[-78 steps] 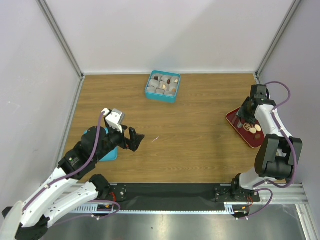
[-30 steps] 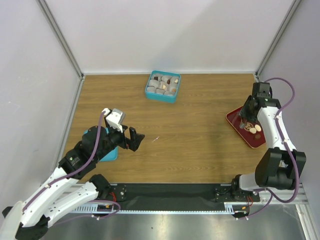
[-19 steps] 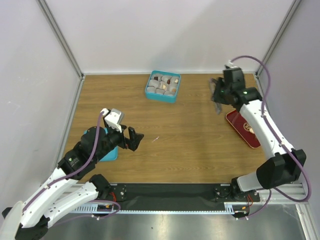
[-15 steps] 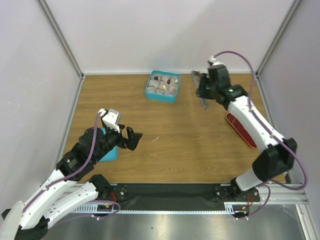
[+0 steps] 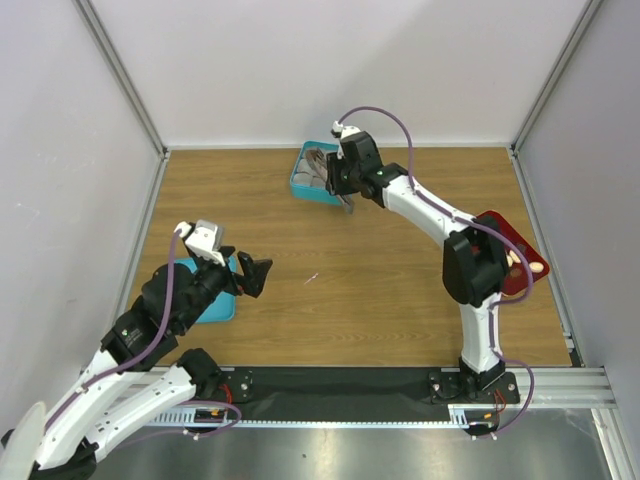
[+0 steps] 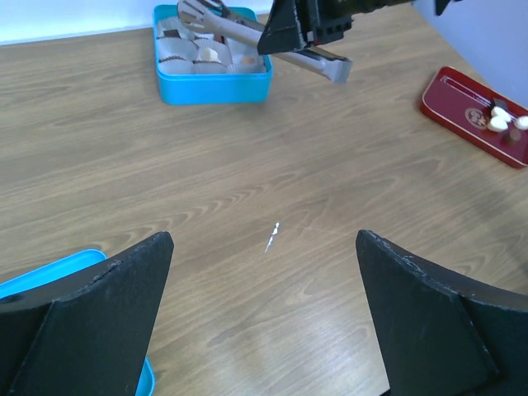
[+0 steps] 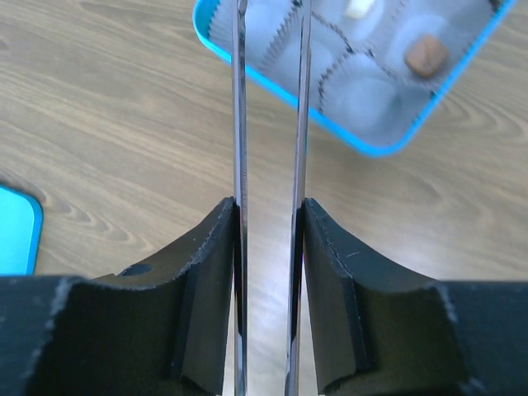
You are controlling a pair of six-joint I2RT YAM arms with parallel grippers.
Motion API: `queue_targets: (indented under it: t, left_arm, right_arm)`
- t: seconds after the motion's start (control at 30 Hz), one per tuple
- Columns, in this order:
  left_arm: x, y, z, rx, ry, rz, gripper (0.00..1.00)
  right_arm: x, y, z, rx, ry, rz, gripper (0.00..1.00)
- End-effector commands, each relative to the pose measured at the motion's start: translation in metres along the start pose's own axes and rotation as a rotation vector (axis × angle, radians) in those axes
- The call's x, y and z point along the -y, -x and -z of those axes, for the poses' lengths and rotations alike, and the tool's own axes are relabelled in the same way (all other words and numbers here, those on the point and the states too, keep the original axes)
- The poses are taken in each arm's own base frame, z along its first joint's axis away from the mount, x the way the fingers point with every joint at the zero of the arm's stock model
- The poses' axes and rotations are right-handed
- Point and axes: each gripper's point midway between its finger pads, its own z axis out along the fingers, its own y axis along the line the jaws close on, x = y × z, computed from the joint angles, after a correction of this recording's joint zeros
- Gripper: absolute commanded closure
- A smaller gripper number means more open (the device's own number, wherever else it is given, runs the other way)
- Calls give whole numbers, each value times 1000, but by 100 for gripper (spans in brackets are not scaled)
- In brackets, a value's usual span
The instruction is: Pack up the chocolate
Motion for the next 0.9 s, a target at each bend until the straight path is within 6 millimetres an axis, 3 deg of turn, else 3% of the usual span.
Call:
queue_targets:
  t: [0.0, 0.3, 0.87]
  left_arm:
    - [-7, 5, -1, 29, 38, 8, 0]
    - [-6, 2, -3, 14, 35, 5, 0]
    - [-5, 1, -4, 8, 30, 4, 0]
  right_arm:
    - [-16, 43, -11, 121, 78, 18, 60]
    - [-15, 22, -45, 97, 89, 13, 60]
    - [-5, 6, -67, 55, 39, 42, 55]
